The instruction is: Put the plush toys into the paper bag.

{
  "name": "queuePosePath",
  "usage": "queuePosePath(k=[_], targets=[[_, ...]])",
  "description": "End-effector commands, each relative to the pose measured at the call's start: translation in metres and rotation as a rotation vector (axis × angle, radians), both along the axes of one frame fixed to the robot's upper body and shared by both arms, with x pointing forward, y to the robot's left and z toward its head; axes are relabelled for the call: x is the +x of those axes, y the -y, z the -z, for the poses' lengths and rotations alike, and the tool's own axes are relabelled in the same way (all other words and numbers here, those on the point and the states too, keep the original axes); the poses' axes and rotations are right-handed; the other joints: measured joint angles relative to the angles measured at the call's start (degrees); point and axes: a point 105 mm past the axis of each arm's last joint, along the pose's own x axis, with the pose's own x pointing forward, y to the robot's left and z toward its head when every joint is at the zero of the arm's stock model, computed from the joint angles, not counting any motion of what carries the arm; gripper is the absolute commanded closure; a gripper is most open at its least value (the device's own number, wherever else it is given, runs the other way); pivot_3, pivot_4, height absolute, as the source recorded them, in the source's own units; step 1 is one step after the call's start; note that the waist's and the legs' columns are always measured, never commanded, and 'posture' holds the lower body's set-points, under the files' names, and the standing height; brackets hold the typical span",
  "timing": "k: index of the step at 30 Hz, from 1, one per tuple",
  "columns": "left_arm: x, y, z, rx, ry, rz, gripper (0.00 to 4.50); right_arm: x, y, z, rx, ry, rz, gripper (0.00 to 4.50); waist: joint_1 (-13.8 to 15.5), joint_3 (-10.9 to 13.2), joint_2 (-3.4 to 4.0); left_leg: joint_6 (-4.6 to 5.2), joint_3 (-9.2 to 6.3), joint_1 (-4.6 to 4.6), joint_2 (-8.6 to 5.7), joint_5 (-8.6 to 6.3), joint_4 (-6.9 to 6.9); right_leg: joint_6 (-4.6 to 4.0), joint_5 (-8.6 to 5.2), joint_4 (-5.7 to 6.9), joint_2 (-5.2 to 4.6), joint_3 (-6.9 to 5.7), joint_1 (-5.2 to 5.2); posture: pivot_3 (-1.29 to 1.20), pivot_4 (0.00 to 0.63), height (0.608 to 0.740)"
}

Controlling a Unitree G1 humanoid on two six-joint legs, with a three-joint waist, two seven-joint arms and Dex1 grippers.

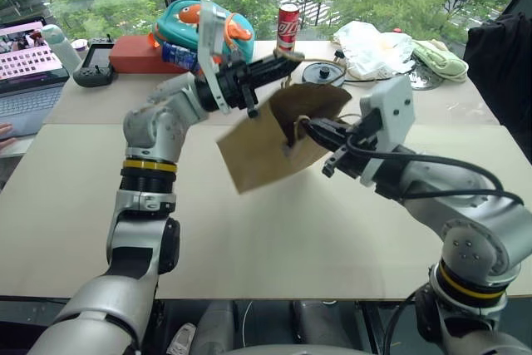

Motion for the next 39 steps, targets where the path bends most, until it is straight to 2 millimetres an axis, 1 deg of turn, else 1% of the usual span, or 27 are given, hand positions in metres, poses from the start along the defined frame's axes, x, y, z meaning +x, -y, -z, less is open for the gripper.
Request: queuePosePath(k=[1, 4, 6, 9, 11, 16, 17, 18, 20, 21, 22, 25, 28, 30, 32, 33, 34, 35, 36, 38, 39], targets=[[0.001, -0.002, 0.012, 0.037, -0.003, 0.027, 4.50, -0.003, -0.002, -0.014, 0.006, 0.049, 0.002, 4.43, 0.2, 0.0, 0.00, 0.00, 0.00, -0.01, 0.00, 0.00, 0.00, 0.00, 0.00, -0.01, 0.00, 0.00, 0.00, 0.00, 0.150, 0.739], [0.007, -0.007, 0.031, 0.081, -0.034, 0.029, 4.50, -0.001, -0.002, -0.015, -0.007, 0.052, 0.008, 4.43, 0.2, 0.0, 0.00, 0.00, 0.01, -0.05, -0.03, 0.00, 0.01, -0.01, 0.01, -0.02, -0.03, 0.01, -0.03, 0.00, 0.150, 0.739], [0.011, -0.009, 0.037, 0.091, -0.051, 0.020, 4.50, 0.000, -0.001, -0.017, -0.007, 0.052, 0.017, 4.43, 0.2, 0.0, 0.00, 0.00, 0.01, -0.05, -0.03, 0.00, 0.00, -0.01, 0.01, -0.02, -0.02, 0.00, -0.04, 0.00, 0.150, 0.739], [0.013, -0.011, 0.041, 0.089, -0.056, 0.020, 4.50, 0.001, 0.001, -0.017, -0.014, 0.051, 0.028, 4.43, 0.2, 0.0, 0.00, 0.00, 0.01, -0.06, -0.02, 0.00, -0.01, -0.01, 0.01, -0.03, -0.02, 0.00, -0.06, 0.00, 0.150, 0.739], [0.013, -0.010, 0.041, 0.090, -0.057, 0.025, 4.50, 0.002, 0.007, -0.015, -0.037, 0.047, 0.052, 4.43, 0.2, 0.0, 0.00, 0.00, 0.01, -0.08, -0.02, 0.00, -0.01, -0.01, 0.01, -0.03, -0.02, 0.00, -0.06, 0.00, 0.150, 0.739], [0.015, -0.011, 0.049, 0.113, -0.059, 0.014, 4.50, 0.000, 0.019, -0.006, -0.109, 0.016, 0.088, 4.43, 0.3, 0.0, 0.00, 0.00, 0.02, -0.09, -0.02, 0.00, -0.01, -0.01, 0.01, -0.05, -0.03, 0.00, -0.06, 0.00, 0.150, 0.739], [0.016, -0.012, 0.051, 0.119, -0.056, 0.008, 4.50, -0.001, 0.020, -0.004, -0.122, 0.007, 0.087, 4.43, 0.3, 0.0, 0.00, 0.00, 0.02, -0.09, -0.02, 0.00, -0.01, -0.01, 0.01, -0.04, -0.03, 0.00, -0.06, 0.00, 0.150, 0.739], [0.017, -0.012, 0.055, 0.129, -0.056, -0.004, 4.50, -0.001, 0.021, 0.003, -0.149, -0.022, 0.094, 4.43, 0.3, 0.0, 0.00, 0.00, 0.02, -0.09, -0.02, 0.00, -0.01, -0.01, 0.01, -0.06, -0.03, 0.00, -0.06, 0.00, 0.150, 0.739], [0.017, -0.012, 0.064, 0.163, -0.043, -0.012, 4.50, 0.001, 0.022, 0.033, -0.227, -0.140, 0.114, 4.43, 0.2, 0.0, 0.00, 0.00, 0.02, -0.09, -0.02, 0.00, -0.01, -0.01, 0.01, -0.05, -0.02, 0.01, -0.06, 0.00, 0.150, 0.739], [0.017, -0.011, 0.067, 0.176, -0.039, -0.015, 4.50, 0.001, 0.022, 0.044, -0.256, -0.182, 0.120, 4.43, 0.2, 0.0, 0.00, 0.00, 0.02, -0.07, -0.02, 0.00, -0.02, -0.01, 0.01, -0.05, -0.02, 0.01, -0.04, 0.00, 0.150, 0.739], [0.017, -0.010, 0.071, 0.191, -0.033, -0.019, 4.50, 0.000, 0.019, 0.052, -0.275, -0.204, 0.112, 4.43, 0.2, 0.0, 0.00, 0.00, 0.02, -0.07, -0.01, 0.00, -0.03, -0.01, 0.01, -0.05, -0.02, 0.01, -0.05, 0.00, 0.150, 0.739], [0.017, -0.007, 0.079, 0.229, -0.009, -0.024, 4.50, -0.001, 0.013, 0.057, -0.287, -0.221, 0.093, 4.43, 0.1, 0.0, 0.00, 0.00, 0.05, -0.09, -0.01, 0.00, -0.03, -0.02, 0.01, -0.02, -0.02, 0.05, -0.10, 0.00, 0.150, 0.739], [0.018, -0.005, 0.086, 0.260, -0.002, -0.026, 4.50, 0.003, 0.012, 0.055, -0.281, -0.221, 0.105, 4.43, 0.2, 0.0, 0.00, 0.00, 0.05, -0.08, -0.02, 0.00, 0.02, -0.01, 0.01, -0.02, -0.02, 0.04, -0.07, 0.00, 0.150, 0.739], [0.018, -0.005, 0.086, 0.265, 0.000, -0.026, 4.50, 0.006, 0.012, 0.052, -0.271, -0.214, 0.116, 4.43, 0.2, 0.0, 0.00, 0.00, 0.05, -0.08, -0.02, 0.00, 0.03, -0.01, 0.00, -0.04, -0.02, 0.04, -0.05, 0.00, 0.150, 0.739], [0.019, -0.007, 0.083, 0.255, -0.012, -0.027, 3.92, 0.011, 0.014, 0.046, -0.248, -0.194, 0.138, 3.87, 0.2, 0.0, 0.00, 0.00, 0.05, -0.08, -0.02, 0.00, 0.02, -0.01, 0.00, -0.04, -0.02, 0.03, -0.05, 0.00, 0.150, 0.739], [0.019, -0.009, 0.081, 0.245, -0.026, -0.025, 3.77, 0.012, 0.016, 0.044, -0.239, -0.187, 0.143, 3.69, 0.2, 0.0, 0.00, 0.00, 0.05, -0.08, -0.02, 0.00, 0.02, -0.01, 0.00, -0.04, -0.02, 0.03, -0.06, 0.00, 0.150, 0.739], [0.019, -0.011, 0.078, 0.231, -0.048, -0.019, 3.38, 0.012, 0.017, 0.041, -0.234, -0.178, 0.144, 3.33, 0.2, 0.0, 0.00, 0.00, 0.05, -0.09, -0.01, 0.00, 0.02, -0.01, 0.00, -0.04, -0.02, 0.03, -0.06, 0.00, 0.150, 0.739], [0.019, -0.013, 0.074, 0.215, -0.067, -0.014, 3.14, 0.012, 0.019, 0.037, -0.227, -0.169, 0.144, 3.12, 0.2, 0.0, 0.00, 0.00, 0.05, -0.09, -0.02, 0.00, 0.02, -0.01, 0.00, -0.04, -0.02, 0.03, -0.07, 0.00, 0.150, 0.739], [0.020, -0.016, 0.069, 0.200, -0.084, -0.018, 2.64, 0.011, 0.021, 0.032, -0.217, -0.158, 0.142, 2.59, 0.2, 0.0, 0.00, 0.00, 0.05, -0.09, -0.01, 0.00, 0.01, -0.01, 0.00, -0.04, -0.02, 0.03, -0.07, 0.00, 0.150, 0.739], [0.020, -0.021, 0.059, 0.167, -0.115, -0.018, 2.20, 0.010, 0.026, 0.022, -0.203, -0.134, 0.138, 2.07, 0.2, 0.0, 0.00, 0.01, 0.04, -0.11, -0.01, 0.00, 0.01, -0.01, 0.00, -0.04, -0.02, 0.02, -0.08, 0.00, 0.150, 0.739], [0.019, -0.023, 0.054, 0.153, -0.126, -0.012, 1.75, 0.010, 0.028, 0.018, -0.196, -0.124, 0.138, 1.67, 0.2, 0.0, -0.01, 0.01, 0.04, -0.12, -0.01, 0.00, 0.01, -0.01, 0.00, -0.04, -0.02, 0.02, -0.08, 0.00, 0.150, 0.739]])
